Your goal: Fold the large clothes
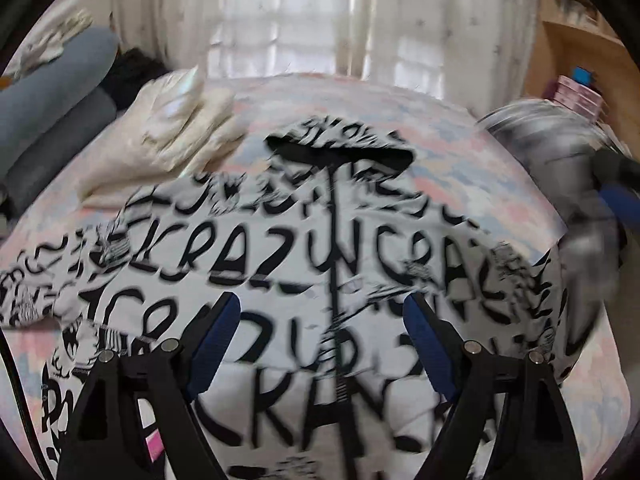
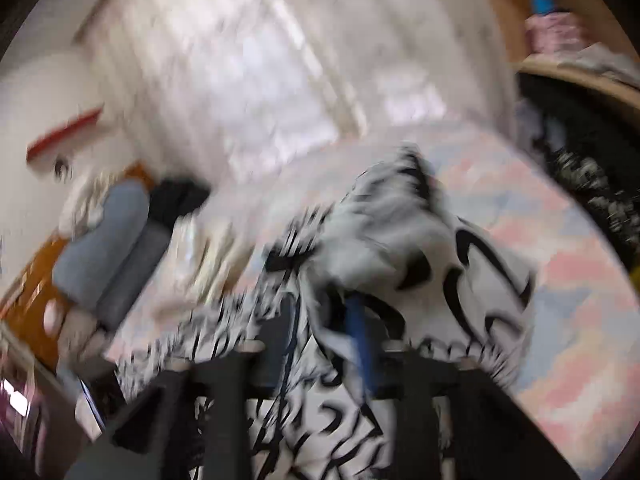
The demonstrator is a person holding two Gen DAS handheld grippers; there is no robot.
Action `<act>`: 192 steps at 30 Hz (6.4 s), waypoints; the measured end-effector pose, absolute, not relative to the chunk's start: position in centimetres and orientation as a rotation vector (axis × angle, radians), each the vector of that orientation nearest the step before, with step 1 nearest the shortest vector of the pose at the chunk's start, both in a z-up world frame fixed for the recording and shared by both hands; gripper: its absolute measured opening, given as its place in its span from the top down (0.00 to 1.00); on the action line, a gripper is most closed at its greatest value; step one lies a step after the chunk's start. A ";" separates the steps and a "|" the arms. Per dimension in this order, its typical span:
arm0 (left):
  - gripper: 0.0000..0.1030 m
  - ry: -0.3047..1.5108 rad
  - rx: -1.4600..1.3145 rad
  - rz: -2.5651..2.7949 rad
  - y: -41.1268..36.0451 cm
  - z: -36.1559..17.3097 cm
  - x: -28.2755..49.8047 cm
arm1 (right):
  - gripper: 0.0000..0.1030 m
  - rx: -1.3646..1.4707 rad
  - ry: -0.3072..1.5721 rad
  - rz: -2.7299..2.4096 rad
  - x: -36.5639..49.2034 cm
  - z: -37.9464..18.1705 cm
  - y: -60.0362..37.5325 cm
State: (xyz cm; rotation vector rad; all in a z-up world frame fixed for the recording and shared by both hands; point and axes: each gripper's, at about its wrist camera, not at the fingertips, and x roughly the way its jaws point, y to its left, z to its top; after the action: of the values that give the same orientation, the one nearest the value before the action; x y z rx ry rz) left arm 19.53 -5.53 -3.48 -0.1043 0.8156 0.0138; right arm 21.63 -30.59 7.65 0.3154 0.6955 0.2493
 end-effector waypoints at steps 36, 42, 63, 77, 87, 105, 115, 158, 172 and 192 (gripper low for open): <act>0.91 0.999 0.002 -0.025 -9.0 -11.8 37.5 | 0.36 0.572 0.960 0.109 16.7 -10.0 -38.1; 0.91 0.864 -0.043 -0.037 -7.5 -5.7 30.9 | 0.37 0.557 0.946 0.113 16.0 -8.3 -38.3; 0.36 1.057 -0.142 -0.046 -1.6 -14.1 30.9 | 0.36 0.704 1.062 -0.055 27.2 -12.4 -46.7; 0.88 0.987 -0.028 -0.047 -5.1 -13.4 34.8 | 0.90 0.589 1.028 -0.095 27.9 -13.3 -46.9; 0.62 0.990 0.009 -0.097 -3.9 -13.7 30.9 | 0.39 0.546 1.144 0.061 18.5 -10.4 -43.9; 0.51 0.896 0.071 -0.107 -2.0 -6.1 24.1 | 0.58 0.305 1.075 -0.031 11.7 -4.0 -40.9; 0.34 0.902 -0.026 -0.207 -5.8 -5.1 21.0 | 0.48 0.355 0.937 0.159 13.9 0.0 -32.3; 0.20 0.737 0.085 -0.108 -5.3 0.8 6.5 | 0.48 0.403 0.765 0.054 5.8 0.3 -28.9; 0.12 0.674 -0.078 -0.079 4.4 5.3 -0.1 | 0.47 0.293 0.726 0.154 2.5 4.8 -19.1; 0.10 0.664 -0.402 0.203 30.0 -0.7 -2.3 | 0.47 0.101 0.719 0.393 6.3 5.1 3.2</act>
State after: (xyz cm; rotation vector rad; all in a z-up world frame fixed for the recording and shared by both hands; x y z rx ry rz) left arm -2.30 30.00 -0.65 -0.4023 0.6642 0.2029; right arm 6.28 3.16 5.07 0.1011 0.7186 0.3934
